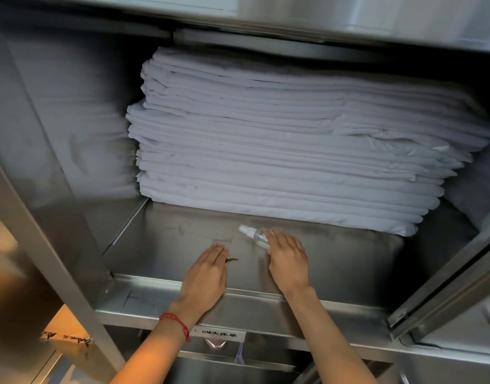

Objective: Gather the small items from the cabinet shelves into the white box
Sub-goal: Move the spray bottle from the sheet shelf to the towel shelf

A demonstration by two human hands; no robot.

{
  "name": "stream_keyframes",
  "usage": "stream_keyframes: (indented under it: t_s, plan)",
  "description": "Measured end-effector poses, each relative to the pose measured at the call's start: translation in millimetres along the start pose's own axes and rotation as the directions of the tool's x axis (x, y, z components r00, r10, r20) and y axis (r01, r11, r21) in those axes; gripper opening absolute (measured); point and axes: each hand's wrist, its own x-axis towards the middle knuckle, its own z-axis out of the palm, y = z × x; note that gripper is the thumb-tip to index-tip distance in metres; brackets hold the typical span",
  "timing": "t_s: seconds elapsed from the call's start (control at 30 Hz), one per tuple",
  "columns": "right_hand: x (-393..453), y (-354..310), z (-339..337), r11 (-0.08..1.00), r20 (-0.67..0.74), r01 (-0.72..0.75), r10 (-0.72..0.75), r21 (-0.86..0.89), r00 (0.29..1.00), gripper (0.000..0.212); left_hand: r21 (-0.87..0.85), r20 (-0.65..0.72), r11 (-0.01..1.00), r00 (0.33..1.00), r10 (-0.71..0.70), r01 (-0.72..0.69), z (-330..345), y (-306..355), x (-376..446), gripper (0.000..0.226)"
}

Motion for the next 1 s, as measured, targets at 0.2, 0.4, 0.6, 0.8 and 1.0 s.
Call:
stream_keyframes:
  t_s: [0.2, 0.4, 0.6, 0.8, 1.0]
  plan:
    - [-15.7, -7.1, -6.9, 0.999, -0.023, 0.042, -0.042, 0.022, 0.999, 0.061, 0.013, -0.055, 1.000, 0.998, 0.014, -0.014, -4.3, 5.1, -8.3, 0.039]
    - [-32.3, -12.9, -13.4, 0.998, -0.046, 0.048, -0.046, 0.033, 0.998, 0.062, 0.028, -0.028, 1.000, 1.000, 0.012, -0.012, -10.7, 10.3, -17.6, 0.040]
    - [-48.0, -17.9, -17.3, 0.999, -0.057, 0.052, -0.051, 0.016, 0.997, 0.059, 0.023, -0.039, 1.000, 0.999, -0.004, 0.005, -13.7, 13.1, -30.7, 0.036]
    - [-60.5, -20.7, -21.0, 0.999, -0.052, 0.047, -0.047, 0.007, 0.998, 0.059, 0.015, -0.059, 1.000, 0.998, 0.006, -0.005, -12.6, 13.3, -42.1, 0.038]
    - [-69.5, -21.8, -23.4, 0.999, -0.061, 0.038, -0.037, 0.026, 0.997, 0.060, -0.007, -0.082, 1.000, 0.997, 0.008, -0.009, -11.5, 12.0, -50.4, 0.043]
